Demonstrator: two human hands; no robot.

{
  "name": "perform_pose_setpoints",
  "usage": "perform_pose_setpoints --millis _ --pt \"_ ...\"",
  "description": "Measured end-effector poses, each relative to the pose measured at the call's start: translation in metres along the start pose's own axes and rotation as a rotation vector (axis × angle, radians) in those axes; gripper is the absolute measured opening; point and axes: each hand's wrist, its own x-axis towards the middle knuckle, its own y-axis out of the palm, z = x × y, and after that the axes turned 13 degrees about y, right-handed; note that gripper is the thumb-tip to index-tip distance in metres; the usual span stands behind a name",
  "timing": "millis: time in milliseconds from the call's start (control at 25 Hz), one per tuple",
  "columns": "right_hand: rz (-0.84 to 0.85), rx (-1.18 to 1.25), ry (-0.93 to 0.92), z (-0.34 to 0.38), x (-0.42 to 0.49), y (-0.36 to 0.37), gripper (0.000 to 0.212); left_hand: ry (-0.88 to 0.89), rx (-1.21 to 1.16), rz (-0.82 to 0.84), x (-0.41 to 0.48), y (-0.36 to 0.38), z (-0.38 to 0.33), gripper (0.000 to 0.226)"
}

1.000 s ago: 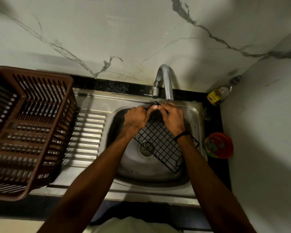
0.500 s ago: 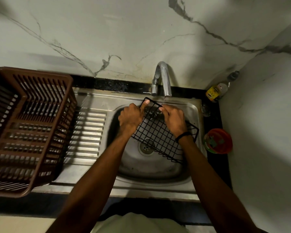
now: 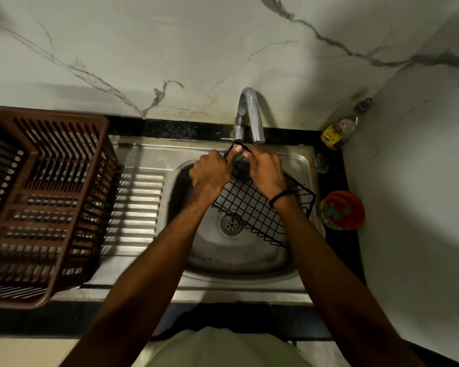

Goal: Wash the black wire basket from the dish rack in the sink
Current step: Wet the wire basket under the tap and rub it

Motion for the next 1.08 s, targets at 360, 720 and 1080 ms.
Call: perform_pose_setpoints --millis 360,720,1080 --pt "-0.041 -0.004 0.003 -0.002 0.003 -0.002 0.025 -0.020 -0.002 0.009 -0.001 -0.002 -0.005 0.066" --pt "-0.051 -0.019 0.012 -0.006 0.000 -0.005 0.022 -0.068 -0.025 -0.065 0.003 -0.013 0.006 0.081" --pt "-0.078 -0.045 0.068 -0.014 -0.010 -0.006 0.021 -0.030 -0.027 -0.065 0.014 -0.016 0.031 0.092"
